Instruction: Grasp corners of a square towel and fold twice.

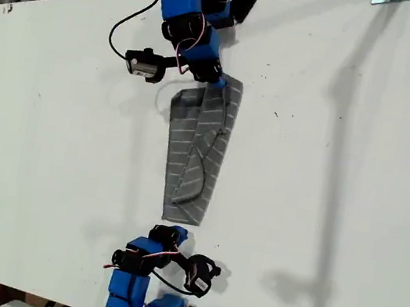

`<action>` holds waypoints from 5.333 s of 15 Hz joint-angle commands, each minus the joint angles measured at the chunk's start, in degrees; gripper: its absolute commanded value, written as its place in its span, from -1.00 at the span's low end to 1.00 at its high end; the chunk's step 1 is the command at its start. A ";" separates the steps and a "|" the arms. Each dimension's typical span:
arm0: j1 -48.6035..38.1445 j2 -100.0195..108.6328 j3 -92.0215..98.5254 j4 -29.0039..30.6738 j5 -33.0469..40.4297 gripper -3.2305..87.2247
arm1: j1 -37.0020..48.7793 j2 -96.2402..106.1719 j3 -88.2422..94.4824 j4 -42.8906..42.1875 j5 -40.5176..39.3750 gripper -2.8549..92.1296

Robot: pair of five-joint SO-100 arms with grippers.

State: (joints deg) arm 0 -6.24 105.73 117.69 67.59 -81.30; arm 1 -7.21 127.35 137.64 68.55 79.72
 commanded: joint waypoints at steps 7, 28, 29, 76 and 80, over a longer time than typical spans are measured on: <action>0.44 -8.26 -15.64 0.00 4.39 -0.46 | 0.18 0.35 -1.14 -0.70 -1.67 -0.94; -5.89 -42.01 -47.37 4.48 12.48 -0.68 | -2.02 0.70 -1.76 -2.37 -1.14 -0.94; -5.89 -43.07 -48.96 5.10 12.39 -0.81 | -2.02 0.79 -1.67 -2.20 -1.14 -0.94; -0.35 -15.12 -22.76 15.47 14.33 -0.93 | 4.04 -24.87 -25.93 12.13 -8.88 -0.94; -0.35 -15.56 -23.82 15.91 14.33 -0.93 | 3.60 -24.35 -25.58 11.78 -8.79 -0.93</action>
State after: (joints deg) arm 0 -7.03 89.74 95.71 82.97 -67.24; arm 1 -3.25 99.93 112.24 80.33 70.40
